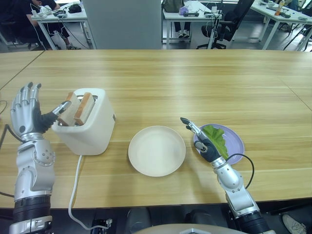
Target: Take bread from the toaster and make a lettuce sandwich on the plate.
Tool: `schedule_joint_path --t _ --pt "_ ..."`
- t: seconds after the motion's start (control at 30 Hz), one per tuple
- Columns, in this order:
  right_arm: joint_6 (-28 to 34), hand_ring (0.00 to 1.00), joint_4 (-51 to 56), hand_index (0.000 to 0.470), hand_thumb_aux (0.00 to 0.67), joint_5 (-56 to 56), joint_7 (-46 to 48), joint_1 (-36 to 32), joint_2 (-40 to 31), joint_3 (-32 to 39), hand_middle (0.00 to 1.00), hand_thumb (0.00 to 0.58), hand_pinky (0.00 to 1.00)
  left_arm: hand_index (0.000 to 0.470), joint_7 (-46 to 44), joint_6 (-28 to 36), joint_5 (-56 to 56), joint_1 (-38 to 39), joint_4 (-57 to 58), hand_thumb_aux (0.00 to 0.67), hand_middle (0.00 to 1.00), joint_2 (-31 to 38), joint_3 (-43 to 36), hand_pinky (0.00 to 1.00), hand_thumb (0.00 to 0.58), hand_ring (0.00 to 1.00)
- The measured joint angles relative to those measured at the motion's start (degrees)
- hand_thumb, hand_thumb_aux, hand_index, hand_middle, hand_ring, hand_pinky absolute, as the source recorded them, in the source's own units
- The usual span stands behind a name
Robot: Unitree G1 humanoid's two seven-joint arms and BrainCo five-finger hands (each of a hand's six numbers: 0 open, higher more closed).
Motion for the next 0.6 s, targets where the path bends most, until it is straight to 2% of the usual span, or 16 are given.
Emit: schedule_joint_path --t 0.33,0.6 --pt "0.01 0.0 -0.59 0.0 0.0 0.03 0.14 1.02 -0.09 0.02 0.0 0.0 0.0 0.0 1.23 5.18 4.99 0.05 4.56 0.0 0.0 3.02 -6.52 0.0 0.0 0.0" --pt "0.07 0.0 -1.7 0.0 0.0 0.03 0.49 1.31 -0.13 0.06 0.0 0.0 0.0 0.0 -0.17 7.35 3.72 -0.23 5.94 0.0 0.0 3.29 -8.59 0.0 0.0 0.0"
